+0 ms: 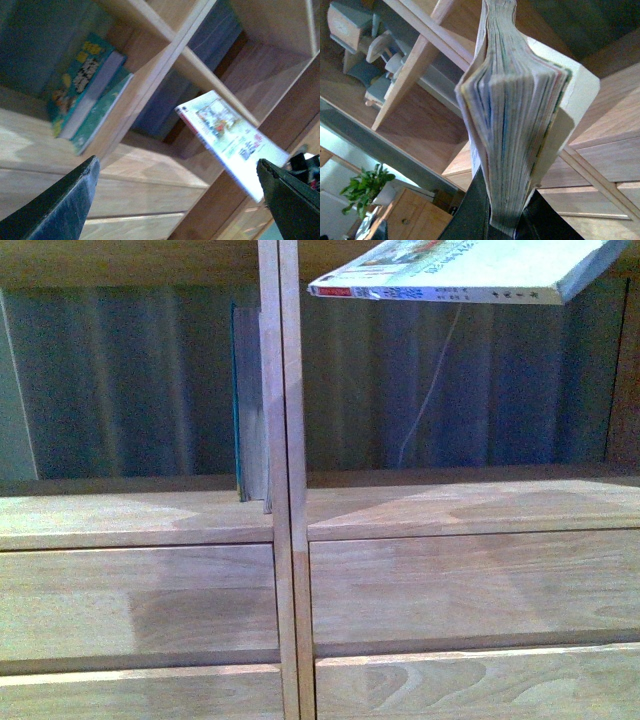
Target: Organize books on shelf
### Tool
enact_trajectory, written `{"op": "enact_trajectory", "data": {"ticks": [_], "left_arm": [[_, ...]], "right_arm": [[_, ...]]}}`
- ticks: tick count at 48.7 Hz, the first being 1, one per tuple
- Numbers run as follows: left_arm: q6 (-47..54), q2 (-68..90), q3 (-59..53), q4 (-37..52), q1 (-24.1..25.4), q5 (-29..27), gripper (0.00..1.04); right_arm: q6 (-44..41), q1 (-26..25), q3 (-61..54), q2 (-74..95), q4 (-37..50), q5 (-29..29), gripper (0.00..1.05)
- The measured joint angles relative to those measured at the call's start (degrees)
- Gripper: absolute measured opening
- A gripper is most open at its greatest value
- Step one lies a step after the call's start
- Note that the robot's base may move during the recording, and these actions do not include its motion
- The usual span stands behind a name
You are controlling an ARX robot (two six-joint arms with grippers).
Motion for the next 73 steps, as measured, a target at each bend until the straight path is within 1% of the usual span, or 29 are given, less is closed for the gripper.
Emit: {"op": "enact_trajectory", "data": {"ticks": [7,13,17,24,29,39,48,66,73], "left_arm": [[-5.3,4.8,3.1,5.2,-7.5,-5.2,0.97],[-8.0,9.7,6.1,9.2,-12.5,-8.4,0.97],[-10.1,14.0,8.5,10.9,-14.4,-11.6,0.97],[-12.2,19.1,10.4,12.0,-16.9,-14.5,0.97],[-13.3,23.1,11.4,14.9,-19.8,-16.8,0.97],[-13.6,27.2,14.4,17.9,-22.3,-17.7,0.97],[-13.3,30.6,18.6,17.7,-23.3,-18.7,0.97],[-10.4,33.7,22.1,15.5,-25.3,-20.3,0.97],[-9.4,33.8,22.8,15.1,-26.1,-20.9,0.97]], "right_arm": [[0.9,1.9,0.0,0.0,0.3,0.9,0.07],[2.0,3.7,0.0,0.0,0.4,1.3,0.07],[2.7,5.0,0.5,0.0,0.4,1.8,0.07],[3.3,6.2,1.4,0.0,0.6,2.1,0.07],[4.1,6.6,2.6,0.0,1.1,1.6,0.07],[4.9,8.0,3.1,0.0,1.1,1.0,0.07],[4.9,10.4,3.1,-0.1,1.0,0.8,0.07],[5.1,15.4,2.8,-2.9,0.7,1.1,0.07],[5.0,17.7,2.1,-3.2,0.4,2.4,0.07]]}}
